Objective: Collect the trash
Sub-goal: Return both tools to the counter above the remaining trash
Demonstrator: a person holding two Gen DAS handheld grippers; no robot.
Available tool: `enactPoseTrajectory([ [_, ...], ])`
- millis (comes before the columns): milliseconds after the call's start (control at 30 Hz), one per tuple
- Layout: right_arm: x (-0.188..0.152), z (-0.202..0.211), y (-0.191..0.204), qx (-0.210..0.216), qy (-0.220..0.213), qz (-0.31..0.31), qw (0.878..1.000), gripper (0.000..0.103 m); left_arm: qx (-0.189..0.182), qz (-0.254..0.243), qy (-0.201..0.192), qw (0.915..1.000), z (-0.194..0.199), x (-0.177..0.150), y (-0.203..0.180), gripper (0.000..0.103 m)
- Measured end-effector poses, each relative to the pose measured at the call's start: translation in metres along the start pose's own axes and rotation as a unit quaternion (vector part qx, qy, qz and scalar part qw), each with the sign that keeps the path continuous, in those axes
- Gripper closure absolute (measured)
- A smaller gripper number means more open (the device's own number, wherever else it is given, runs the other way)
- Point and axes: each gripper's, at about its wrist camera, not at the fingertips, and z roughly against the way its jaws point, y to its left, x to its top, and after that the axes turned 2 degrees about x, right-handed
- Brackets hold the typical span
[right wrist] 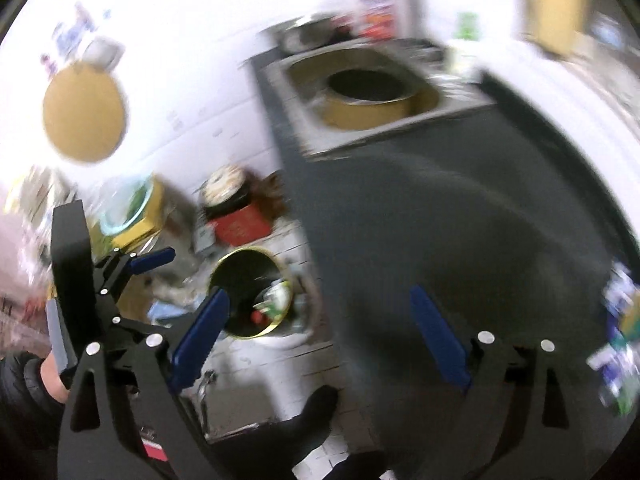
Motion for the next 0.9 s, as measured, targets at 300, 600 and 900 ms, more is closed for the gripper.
enactPoseTrajectory([
  [300, -0.084, 0.141, -0.140, -0.123, -0.078, -0.118, 0.982, 0.014, -0.124, -0.163, -0.038, 0.9780, 0.017, 0.042, -0.187, 0.009],
  [600, -0.179, 0.220, -0.226, -0.192, -0.102, -0.197, 0.956, 0.014, -0.187, -0.278, -0.049, 0.9410, 0.032, 0.037, -0.325, 0.009],
  [900, -0.221, 0.238, -0.261, -0.205, -0.102, -0.223, 0.947, 0.014, -0.199, -0.309, -0.040, 0.9291, 0.027, 0.035, -0.377, 0.009],
])
